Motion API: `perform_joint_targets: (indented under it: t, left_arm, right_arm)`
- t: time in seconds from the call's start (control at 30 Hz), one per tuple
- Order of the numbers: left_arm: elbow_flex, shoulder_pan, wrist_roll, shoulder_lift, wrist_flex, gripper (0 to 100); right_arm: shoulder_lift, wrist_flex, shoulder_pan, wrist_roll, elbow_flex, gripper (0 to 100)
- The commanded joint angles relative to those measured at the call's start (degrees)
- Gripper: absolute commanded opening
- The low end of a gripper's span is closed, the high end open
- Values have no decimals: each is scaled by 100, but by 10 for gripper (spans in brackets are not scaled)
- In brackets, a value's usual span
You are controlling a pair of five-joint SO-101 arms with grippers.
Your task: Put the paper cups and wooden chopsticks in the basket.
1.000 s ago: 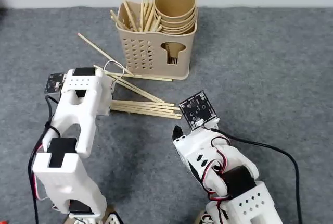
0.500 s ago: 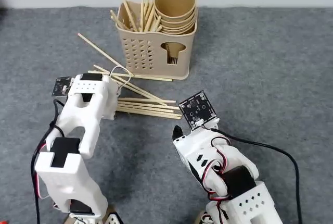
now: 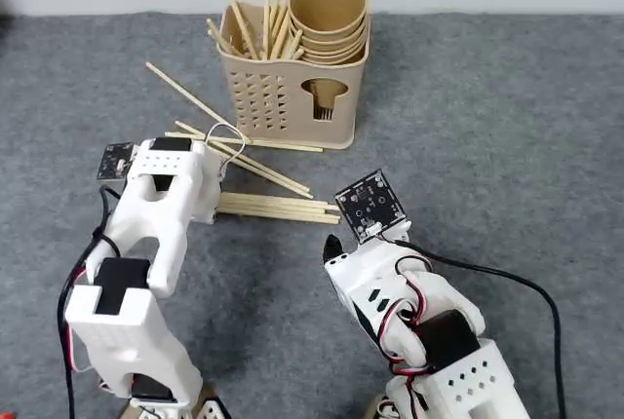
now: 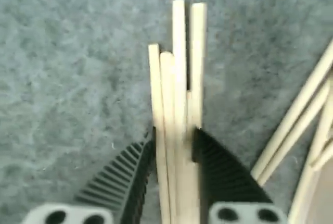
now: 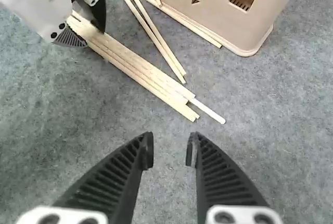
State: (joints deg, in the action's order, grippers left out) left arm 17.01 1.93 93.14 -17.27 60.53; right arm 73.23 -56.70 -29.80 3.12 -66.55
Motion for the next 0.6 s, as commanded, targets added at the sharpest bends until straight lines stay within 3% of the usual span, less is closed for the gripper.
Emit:
perform_joint_targets:
  t: [0.0, 0.17, 0.57]
  left_arm:
    - [-22, -44, 18, 62, -26, 56]
    - [-22, -44, 18, 62, -26, 12]
    - [-57, -9, 18, 105, -26, 12]
  right_arm:
    - [84, 136, -22, -62, 26, 114]
    - [84, 136, -13, -62, 26, 114]
    - [84, 136, -13, -62, 26, 115]
